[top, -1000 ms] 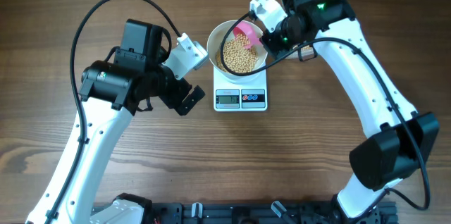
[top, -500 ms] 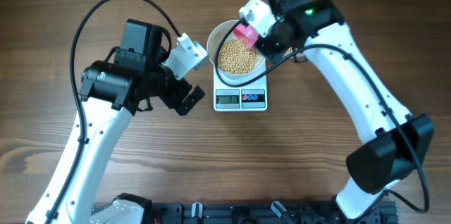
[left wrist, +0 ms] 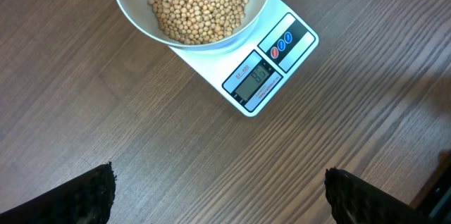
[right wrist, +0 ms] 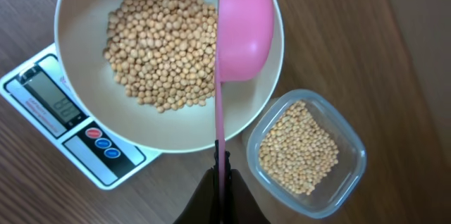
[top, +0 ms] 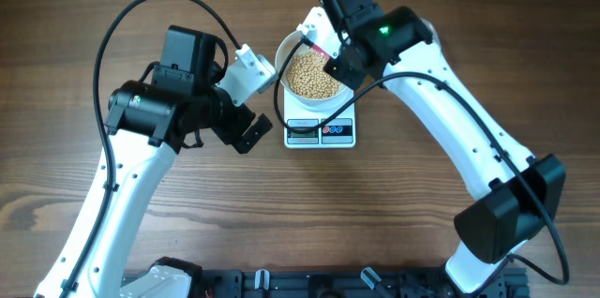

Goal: Scoop item into bowl and weigh 150g on scale

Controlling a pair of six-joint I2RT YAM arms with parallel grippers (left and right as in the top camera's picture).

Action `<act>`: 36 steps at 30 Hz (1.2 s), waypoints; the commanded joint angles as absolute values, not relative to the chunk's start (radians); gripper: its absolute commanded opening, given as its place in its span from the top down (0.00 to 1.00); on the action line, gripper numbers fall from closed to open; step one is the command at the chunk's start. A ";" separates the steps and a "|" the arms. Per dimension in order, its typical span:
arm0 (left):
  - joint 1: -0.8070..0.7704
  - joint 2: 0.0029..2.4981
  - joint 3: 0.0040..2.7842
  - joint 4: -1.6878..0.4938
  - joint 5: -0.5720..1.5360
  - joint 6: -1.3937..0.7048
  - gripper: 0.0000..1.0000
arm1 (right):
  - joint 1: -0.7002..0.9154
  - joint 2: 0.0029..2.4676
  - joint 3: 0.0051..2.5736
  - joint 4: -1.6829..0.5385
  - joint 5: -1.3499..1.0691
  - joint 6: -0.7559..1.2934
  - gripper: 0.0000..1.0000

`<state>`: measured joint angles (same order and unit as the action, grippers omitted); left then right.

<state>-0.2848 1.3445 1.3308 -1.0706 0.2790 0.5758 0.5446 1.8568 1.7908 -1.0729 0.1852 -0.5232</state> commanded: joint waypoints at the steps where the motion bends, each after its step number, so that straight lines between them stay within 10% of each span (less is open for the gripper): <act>1: -0.284 1.331 1.329 -1.071 0.287 0.598 0.00 | 0.556 1.817 1.812 -1.057 0.226 -0.534 0.96; 20: -0.284 1.331 1.329 -1.071 0.287 0.598 0.00 | 0.290 1.680 1.812 -1.013 -0.025 -0.155 0.96; 36: -0.284 1.331 1.329 -1.071 0.287 0.598 0.00 | 0.098 1.798 1.791 -0.981 0.000 -0.265 0.96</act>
